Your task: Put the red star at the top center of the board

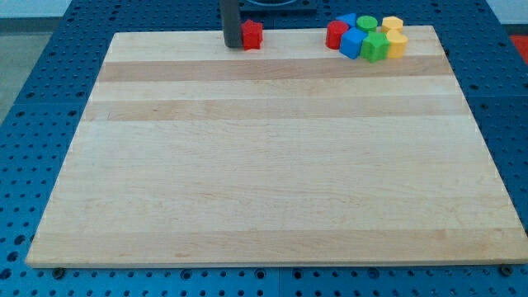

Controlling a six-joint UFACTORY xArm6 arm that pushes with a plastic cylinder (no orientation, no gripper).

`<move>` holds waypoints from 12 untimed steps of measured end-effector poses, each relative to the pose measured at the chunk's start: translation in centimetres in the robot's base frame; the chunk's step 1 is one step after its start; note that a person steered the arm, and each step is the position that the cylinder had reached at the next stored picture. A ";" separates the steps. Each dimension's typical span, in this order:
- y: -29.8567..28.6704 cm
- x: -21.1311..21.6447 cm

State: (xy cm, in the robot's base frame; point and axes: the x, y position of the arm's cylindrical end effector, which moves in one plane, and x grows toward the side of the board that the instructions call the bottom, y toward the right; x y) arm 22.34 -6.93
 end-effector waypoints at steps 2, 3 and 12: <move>-1.3 3.1; 5.4 10.0; 39.6 23.6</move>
State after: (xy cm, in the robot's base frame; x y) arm 45.95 32.66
